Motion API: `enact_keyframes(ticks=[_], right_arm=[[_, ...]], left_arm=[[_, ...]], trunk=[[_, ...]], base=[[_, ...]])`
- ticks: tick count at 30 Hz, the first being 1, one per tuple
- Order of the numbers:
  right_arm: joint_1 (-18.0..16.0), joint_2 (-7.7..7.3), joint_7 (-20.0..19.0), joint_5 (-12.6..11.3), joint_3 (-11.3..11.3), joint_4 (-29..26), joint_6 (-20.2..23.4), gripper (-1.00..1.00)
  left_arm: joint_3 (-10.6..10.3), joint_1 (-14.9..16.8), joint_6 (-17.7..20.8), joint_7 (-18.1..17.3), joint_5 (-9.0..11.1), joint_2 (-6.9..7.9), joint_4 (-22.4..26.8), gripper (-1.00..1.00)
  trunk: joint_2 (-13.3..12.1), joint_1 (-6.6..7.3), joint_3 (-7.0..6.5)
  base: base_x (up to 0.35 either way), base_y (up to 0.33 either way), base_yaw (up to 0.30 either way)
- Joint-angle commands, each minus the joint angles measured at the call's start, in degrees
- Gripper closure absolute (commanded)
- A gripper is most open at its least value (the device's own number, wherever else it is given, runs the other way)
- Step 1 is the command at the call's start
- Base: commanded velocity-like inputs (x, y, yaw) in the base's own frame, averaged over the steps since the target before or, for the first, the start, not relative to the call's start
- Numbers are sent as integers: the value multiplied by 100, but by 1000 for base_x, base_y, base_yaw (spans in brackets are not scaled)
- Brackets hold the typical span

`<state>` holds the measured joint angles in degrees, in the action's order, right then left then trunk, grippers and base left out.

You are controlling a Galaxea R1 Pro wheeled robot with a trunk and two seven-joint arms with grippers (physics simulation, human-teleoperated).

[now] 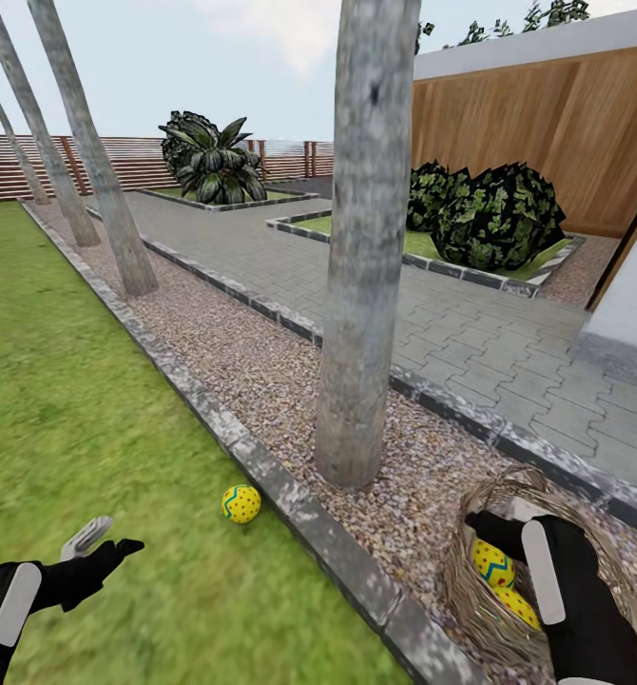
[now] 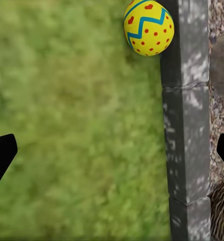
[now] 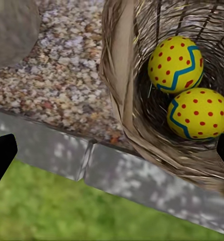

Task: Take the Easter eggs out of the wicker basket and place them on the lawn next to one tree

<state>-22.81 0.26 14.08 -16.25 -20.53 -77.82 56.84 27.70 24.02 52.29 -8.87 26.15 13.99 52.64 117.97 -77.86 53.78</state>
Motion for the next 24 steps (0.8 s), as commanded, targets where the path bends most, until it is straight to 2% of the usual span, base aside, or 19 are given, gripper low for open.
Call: enact_keyframes(ticks=[1, 6, 15, 21, 24], right_arm=[[-4, -10, 50, -63, -10, -5, 14, -100], [-4, -92, 51, -63, -74, -5, 12, -100], [-4, -369, 19, -63, -153, -5, 3, -100], [-7, -703, 20, -67, -153, -2, 2, -100], [-18, -786, 24, -71, -147, 21, 1, -100]], left_arm=[[17, 5, 27, -51, -45, -2, 1, -100], [17, 6, 27, -47, -47, -7, 1, -100], [17, 4, 27, -45, -48, -11, -8, -100], [17, 2, 23, -45, -49, -11, -12, -100], [17, 3, 21, -45, -47, -11, -16, -100]], trunk=[[2, 1, 5], [2, 1, 5], [2, 1, 5], [2, 1, 5], [2, 1, 5]], base=[[0, 0, 0], [0, 0, 0], [0, 0, 0], [0, 0, 0], [0, 0, 0]])
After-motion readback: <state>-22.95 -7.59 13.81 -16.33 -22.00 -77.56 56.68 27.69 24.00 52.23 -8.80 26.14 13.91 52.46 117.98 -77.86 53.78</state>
